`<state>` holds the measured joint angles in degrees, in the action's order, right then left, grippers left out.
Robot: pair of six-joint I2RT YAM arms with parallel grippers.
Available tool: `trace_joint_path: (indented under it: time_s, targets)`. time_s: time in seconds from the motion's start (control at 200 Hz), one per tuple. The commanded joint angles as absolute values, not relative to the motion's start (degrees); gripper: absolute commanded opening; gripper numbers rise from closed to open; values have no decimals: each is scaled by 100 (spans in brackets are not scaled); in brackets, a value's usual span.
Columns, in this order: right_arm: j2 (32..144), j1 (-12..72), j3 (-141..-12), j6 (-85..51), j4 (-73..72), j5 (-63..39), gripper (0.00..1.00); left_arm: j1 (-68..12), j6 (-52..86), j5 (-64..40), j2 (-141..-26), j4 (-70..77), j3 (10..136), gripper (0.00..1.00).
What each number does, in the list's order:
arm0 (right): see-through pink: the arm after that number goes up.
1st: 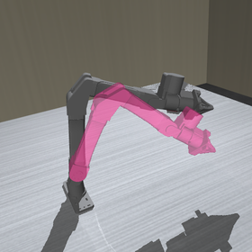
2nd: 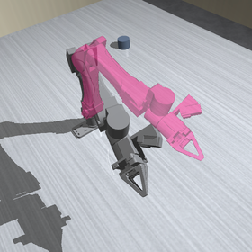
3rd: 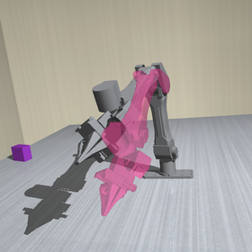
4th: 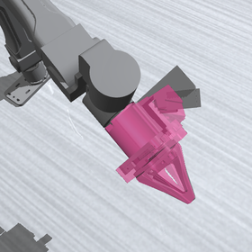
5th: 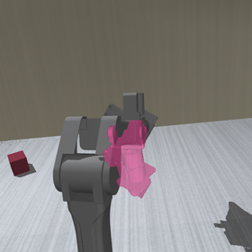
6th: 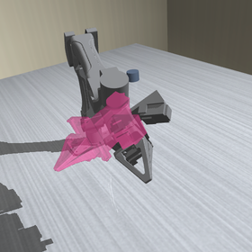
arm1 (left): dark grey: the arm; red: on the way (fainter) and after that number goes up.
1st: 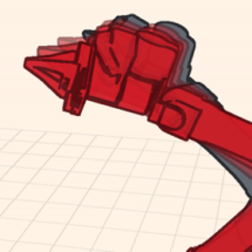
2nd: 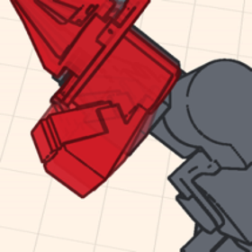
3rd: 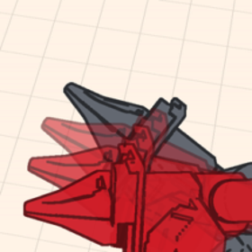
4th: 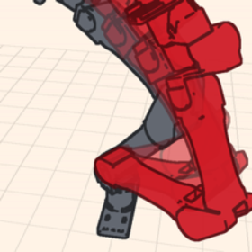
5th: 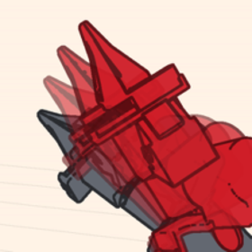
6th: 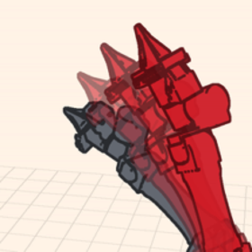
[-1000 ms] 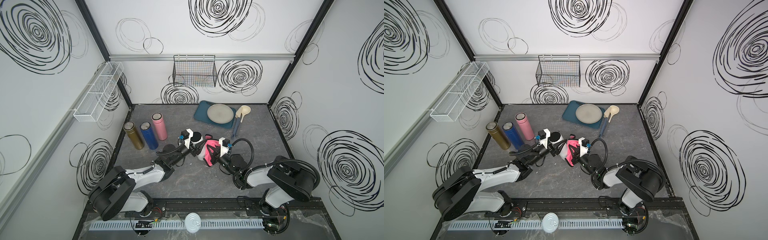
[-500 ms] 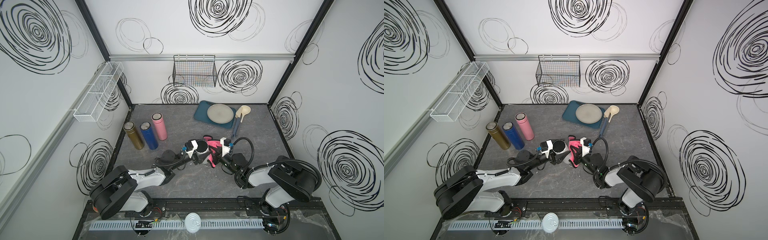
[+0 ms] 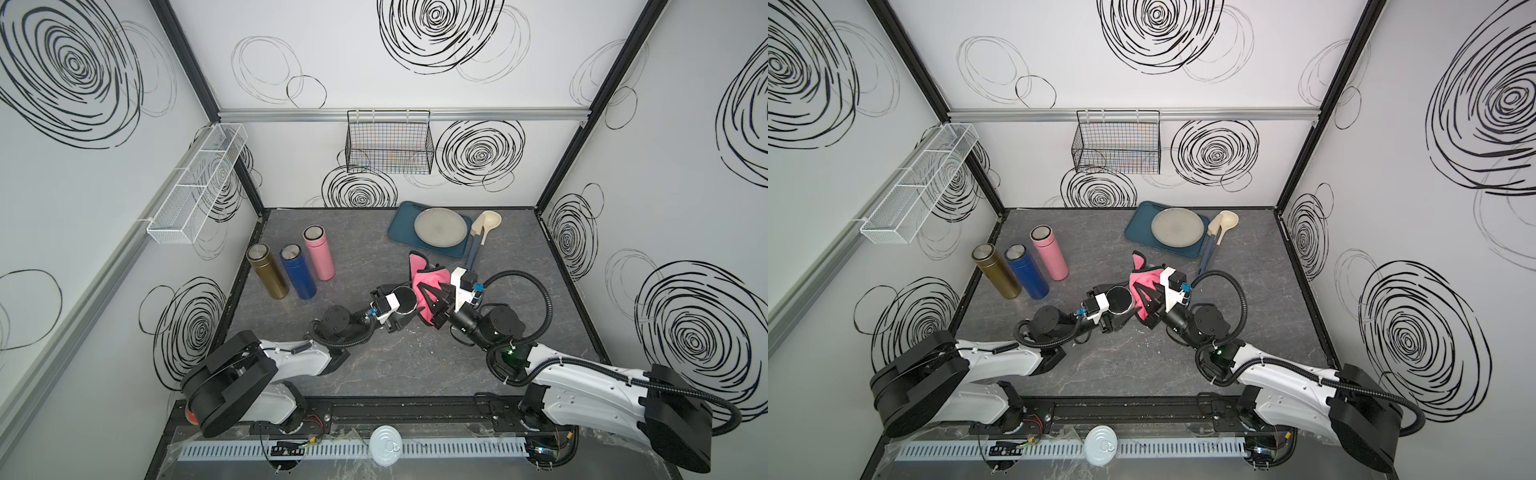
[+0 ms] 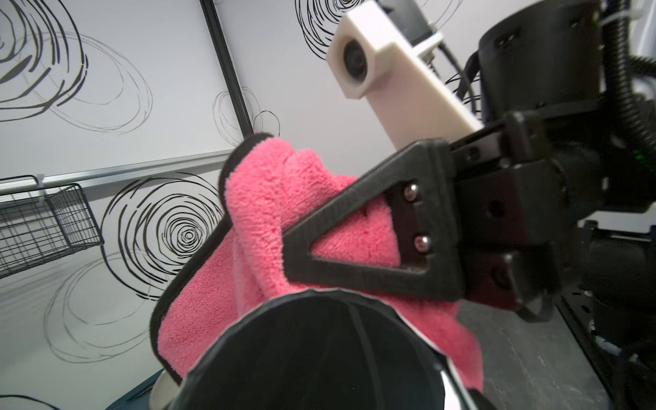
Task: Wipe the surface of the thermos
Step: Wipe the dirt from the surface of the thermos.
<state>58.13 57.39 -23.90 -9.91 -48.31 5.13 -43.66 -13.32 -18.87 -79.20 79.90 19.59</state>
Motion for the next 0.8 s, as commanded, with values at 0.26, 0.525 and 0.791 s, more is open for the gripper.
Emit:
trace_joint_path:
  time_s: [0.26, 0.525, 0.791]
  targets:
    - [4921, 5968, -2300, -603, -3530, 49, 0, -4306, -2160, -939, -8692, 9890, 1986, 0]
    - [5687, 5932, -2863, -794, -3270, -511, 0, -4778, -2861, -1112, -8947, 9832, 2117, 0]
    - [5916, 5093, -2847, -1430, -3529, -859, 0, -4962, -3006, -1140, -8913, 9613, 2283, 0]
